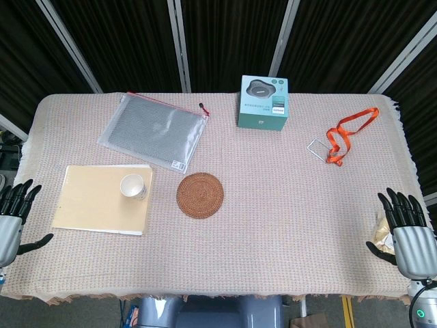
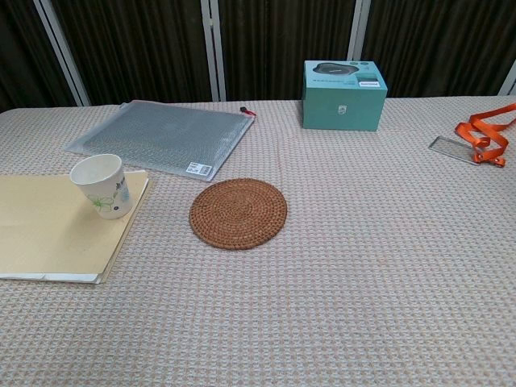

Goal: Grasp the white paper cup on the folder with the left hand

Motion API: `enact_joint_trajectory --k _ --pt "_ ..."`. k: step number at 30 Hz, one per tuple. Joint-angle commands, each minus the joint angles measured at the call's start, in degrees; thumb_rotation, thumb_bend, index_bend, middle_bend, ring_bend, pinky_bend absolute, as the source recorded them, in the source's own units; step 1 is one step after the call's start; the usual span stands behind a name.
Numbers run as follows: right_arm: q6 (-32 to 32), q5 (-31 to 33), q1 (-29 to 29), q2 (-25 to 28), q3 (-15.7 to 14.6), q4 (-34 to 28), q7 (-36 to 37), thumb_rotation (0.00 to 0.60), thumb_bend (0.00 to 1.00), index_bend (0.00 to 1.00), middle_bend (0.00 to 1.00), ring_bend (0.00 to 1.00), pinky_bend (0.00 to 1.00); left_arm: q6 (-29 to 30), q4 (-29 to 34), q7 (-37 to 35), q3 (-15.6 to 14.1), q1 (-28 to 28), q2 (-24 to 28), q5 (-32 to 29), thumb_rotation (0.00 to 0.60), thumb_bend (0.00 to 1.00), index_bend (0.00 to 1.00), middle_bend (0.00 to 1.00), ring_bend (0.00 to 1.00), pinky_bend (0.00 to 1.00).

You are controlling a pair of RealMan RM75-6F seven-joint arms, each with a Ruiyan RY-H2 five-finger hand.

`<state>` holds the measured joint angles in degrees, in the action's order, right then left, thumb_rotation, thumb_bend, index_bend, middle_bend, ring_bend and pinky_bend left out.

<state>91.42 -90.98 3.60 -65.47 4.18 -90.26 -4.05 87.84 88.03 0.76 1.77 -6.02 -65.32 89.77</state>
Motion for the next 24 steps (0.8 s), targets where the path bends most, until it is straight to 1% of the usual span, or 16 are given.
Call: enact_joint_trajectory --k 1,5,10,12,15,17,19,23,24 --pt "0.15 -0.23 0.02 -0.19 0.02 0.18 -0.06 0.6 0.0 0.0 0.0 0.0 0.0 0.16 -0.18 -0.08 0.08 0.02 -0.08 0.05 0.6 0.0 0.0 0.0 0.0 0.0" --pt "-0.17 -0.12 0.1 -0.15 -0.01 -0.08 -0.14 0.6 0.0 0.0 0.0 0.0 0.0 -0.65 -0.35 -0.59 -0.08 -0.25 0.04 -0.04 0.6 0.0 0.0 0.0 0.0 0.0" --pt "-0.8 0.38 0.27 -0.01 0.11 -0.37 -0.2 0.6 0.0 0.0 0.0 0.0 0.0 -4.78 1.7 -2.07 -0.59 -2.15 1.81 -0.01 0.6 0.0 0.0 0.0 0.0 0.0" --pt "-1.14 0.66 0.4 -0.03 0.19 -0.45 -0.44 0.6 0.0 0.0 0.0 0.0 0.0 -5.95 2.36 -1.35 0.17 -3.48 2.24 0.03 0.6 0.0 0.0 0.0 0.0 0.0" --pt "-1.79 1.13 0.7 -0.23 0.37 -0.6 -0.81 0.6 0.0 0.0 0.0 0.0 0.0 -8.04 3.04 1.0 2.17 -6.32 1.77 -0.17 0.6 0.0 0.0 0.0 0.0 0.0" --pt "-2.71 1.77 1.15 -0.53 0.62 -0.56 -1.37 0.6 0.0 0.0 0.0 0.0 0.0 -12.14 3.07 2.49 3.91 -10.0 0.64 -0.87 0.6 0.0 0.0 0.0 0.0 0.0" --pt "-3.34 2.49 1.4 -0.73 0.86 -0.68 -1.95 0.6 0.0 0.0 0.0 0.0 0.0 -15.21 2.22 3.53 4.79 -12.64 -0.67 -1.21 0.6 0.0 0.0 0.0 0.0 0.0" --pt "-4.64 4.57 1.71 -1.01 1.41 -0.53 -3.4 0.6 0.0 0.0 0.0 0.0 0.0 -22.38 -1.1 5.58 6.05 -17.98 -4.78 -3.25 0.6 0.0 0.0 0.0 0.0 0.0" --pt "-4.8 4.92 1.73 -1.01 1.51 -0.54 -3.51 0.6 0.0 0.0 0.0 0.0 0.0 -23.37 -1.53 5.98 6.1 -18.64 -5.36 -3.6 0.6 0.0 0.0 0.0 0.0 0.0"
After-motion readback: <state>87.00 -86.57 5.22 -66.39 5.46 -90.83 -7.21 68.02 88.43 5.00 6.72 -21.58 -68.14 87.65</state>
